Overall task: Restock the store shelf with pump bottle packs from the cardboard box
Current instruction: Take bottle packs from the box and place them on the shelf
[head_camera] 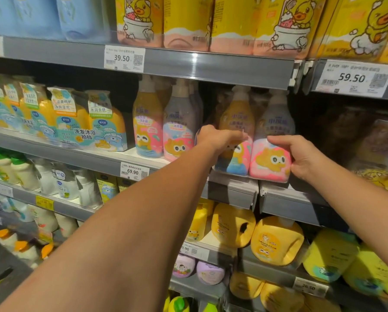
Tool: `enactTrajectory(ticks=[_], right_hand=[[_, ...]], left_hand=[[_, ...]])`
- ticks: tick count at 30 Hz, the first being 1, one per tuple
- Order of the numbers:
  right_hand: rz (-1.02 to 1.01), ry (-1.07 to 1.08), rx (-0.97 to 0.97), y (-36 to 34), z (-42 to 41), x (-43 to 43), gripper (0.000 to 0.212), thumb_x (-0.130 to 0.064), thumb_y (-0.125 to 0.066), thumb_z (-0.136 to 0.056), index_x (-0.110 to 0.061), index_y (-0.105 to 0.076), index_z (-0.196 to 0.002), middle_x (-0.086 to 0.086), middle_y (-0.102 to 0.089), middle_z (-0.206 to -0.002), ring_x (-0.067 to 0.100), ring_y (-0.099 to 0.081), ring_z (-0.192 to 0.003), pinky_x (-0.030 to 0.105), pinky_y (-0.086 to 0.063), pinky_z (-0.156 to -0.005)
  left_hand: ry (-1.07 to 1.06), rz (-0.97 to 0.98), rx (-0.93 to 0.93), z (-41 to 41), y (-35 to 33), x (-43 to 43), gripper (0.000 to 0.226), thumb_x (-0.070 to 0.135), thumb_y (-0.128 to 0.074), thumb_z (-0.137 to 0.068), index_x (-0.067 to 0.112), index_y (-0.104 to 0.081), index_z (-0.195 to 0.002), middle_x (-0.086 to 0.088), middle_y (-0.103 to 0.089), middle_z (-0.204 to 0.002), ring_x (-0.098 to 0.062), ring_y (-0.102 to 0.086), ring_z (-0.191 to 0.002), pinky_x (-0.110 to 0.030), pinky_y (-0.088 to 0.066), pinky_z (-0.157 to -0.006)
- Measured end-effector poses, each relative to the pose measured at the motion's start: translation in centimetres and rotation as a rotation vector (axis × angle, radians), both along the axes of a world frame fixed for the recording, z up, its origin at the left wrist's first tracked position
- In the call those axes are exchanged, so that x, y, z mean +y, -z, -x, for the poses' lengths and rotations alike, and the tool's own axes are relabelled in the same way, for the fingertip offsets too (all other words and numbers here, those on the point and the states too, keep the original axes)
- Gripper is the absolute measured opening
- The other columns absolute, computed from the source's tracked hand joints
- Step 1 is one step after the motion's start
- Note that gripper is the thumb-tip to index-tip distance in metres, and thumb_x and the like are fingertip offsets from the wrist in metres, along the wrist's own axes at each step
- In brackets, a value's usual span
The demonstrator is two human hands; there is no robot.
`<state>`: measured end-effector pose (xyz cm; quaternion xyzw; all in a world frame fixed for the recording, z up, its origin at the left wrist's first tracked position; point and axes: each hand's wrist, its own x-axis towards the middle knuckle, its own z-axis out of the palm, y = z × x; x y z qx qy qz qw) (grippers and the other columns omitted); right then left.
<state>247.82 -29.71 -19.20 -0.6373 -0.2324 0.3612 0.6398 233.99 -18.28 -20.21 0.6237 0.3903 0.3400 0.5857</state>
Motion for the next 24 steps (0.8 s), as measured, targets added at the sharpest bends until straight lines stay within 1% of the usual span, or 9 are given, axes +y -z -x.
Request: enactTrajectory(ticks=[3, 7, 9, 13, 15, 18, 22, 23, 24], right_hand=[[-0.037, 0.043, -0.025, 0.8, -0.2, -0.3, 0.012, -0.002, -0.069, -0.079, -0.009, -0.061, -0.084, 0.012, -0.067, -0.085, 0.024, -0.066, -0.073, 0.029, -0.058, -0.048], [-0.063, 0.08, -0.061, 1.1, 0.0, -0.5, 0.014, 0.001, -0.071, -0.077, -0.009, -0.062, -0.082, 0.015, -0.067, -0.09, 0.025, -0.067, -0.075, 0.038, -0.056, -0.063], [-0.061, 0.093, -0.069, 1.2, 0.3, -0.7, 0.019, 0.001, -0.072, -0.077, -0.006, -0.061, -0.091, 0.015, -0.067, -0.091, 0.025, -0.067, -0.076, 0.038, -0.056, -0.066], [-0.075, 0.136, -0.096, 1.7, 1.1, -1.1, 0.051, 0.0, -0.073, -0.078, -0.004, -0.047, -0.122, 0.016, -0.065, -0.109, 0.029, -0.069, -0.091, 0.04, -0.057, -0.071], [-0.069, 0.138, -0.124, 2.0, 1.5, -1.4, 0.048, -0.001, -0.071, -0.081, -0.011, -0.043, -0.118, 0.014, -0.063, -0.114, 0.03, -0.067, -0.097, 0.043, -0.057, -0.08], [-0.048, 0.145, -0.18, 2.4, 2.1, -1.7, 0.044, -0.005, -0.071, -0.082, -0.02, -0.042, -0.111, 0.011, -0.063, -0.116, 0.029, -0.066, -0.103, 0.05, -0.055, -0.089], [0.001, 0.218, -0.248, 2.8, 3.2, -2.0, 0.045, -0.008, -0.073, -0.078, -0.021, -0.043, -0.109, 0.01, -0.061, -0.113, 0.03, -0.065, -0.102, 0.053, -0.057, -0.084], [0.031, 0.243, -0.268, 2.8, 3.6, -2.0, 0.045, -0.013, -0.072, -0.075, -0.022, -0.043, -0.109, 0.01, -0.061, -0.112, 0.03, -0.064, -0.101, 0.054, -0.057, -0.083], [0.055, 0.267, -0.285, 2.8, 3.8, -1.9, 0.046, -0.023, -0.069, -0.071, -0.024, -0.042, -0.109, 0.009, -0.06, -0.109, 0.031, -0.064, -0.099, 0.054, -0.056, -0.083]], left_hand=[[-0.013, -0.037, -0.018, -0.2, 1.0, -0.4, 0.083, 0.033, -0.091, -0.059, 0.005, -0.049, -0.124, -0.01, -0.067, -0.111, -0.029, -0.069, -0.097, -0.046, -0.058, -0.084], [-0.024, -0.077, -0.07, -0.3, 2.1, -0.7, 0.064, 0.026, -0.087, -0.068, 0.008, -0.053, -0.12, -0.009, -0.067, -0.109, -0.026, -0.068, -0.097, -0.042, -0.059, -0.084], [-0.034, -0.109, -0.067, -0.3, 2.3, -1.3, 0.053, 0.027, -0.084, -0.071, 0.012, -0.054, -0.112, -0.007, -0.066, -0.108, -0.024, -0.066, -0.097, -0.04, -0.058, -0.085], [-0.074, -0.172, -0.094, -0.1, 3.1, -2.7, 0.04, 0.023, -0.079, -0.076, 0.011, -0.055, -0.106, -0.006, -0.067, -0.104, -0.023, -0.064, -0.096, -0.039, -0.055, -0.086], [-0.067, -0.189, -0.135, -0.1, 3.5, -3.1, 0.037, 0.02, -0.076, -0.076, 0.012, -0.055, -0.105, -0.006, -0.068, -0.102, -0.024, -0.065, -0.095, -0.044, -0.055, -0.089], [-0.065, -0.209, -0.131, -0.2, 3.6, -3.9, 0.047, 0.03, -0.072, -0.069, 0.018, -0.052, -0.109, -0.006, -0.065, -0.107, -0.024, -0.064, -0.097, -0.049, -0.055, -0.088], [-0.151, -0.174, -0.04, -1.2, 3.3, -4.4, 0.09, 0.058, -0.06, -0.045, 0.021, -0.046, -0.125, -0.009, -0.056, -0.124, -0.032, -0.059, -0.109, -0.05, -0.053, -0.09], [-0.168, -0.132, -0.023, -1.1, 2.7, -4.9, 0.095, 0.062, -0.058, -0.047, 0.021, -0.044, -0.131, -0.01, -0.054, -0.13, -0.035, -0.057, -0.114, -0.052, -0.051, -0.094], [-0.169, -0.086, -0.025, -0.9, 1.9, -5.5, 0.094, 0.064, -0.058, -0.057, 0.022, -0.039, -0.139, -0.012, -0.049, -0.138, -0.038, -0.053, -0.121, -0.053, -0.047, -0.099]])
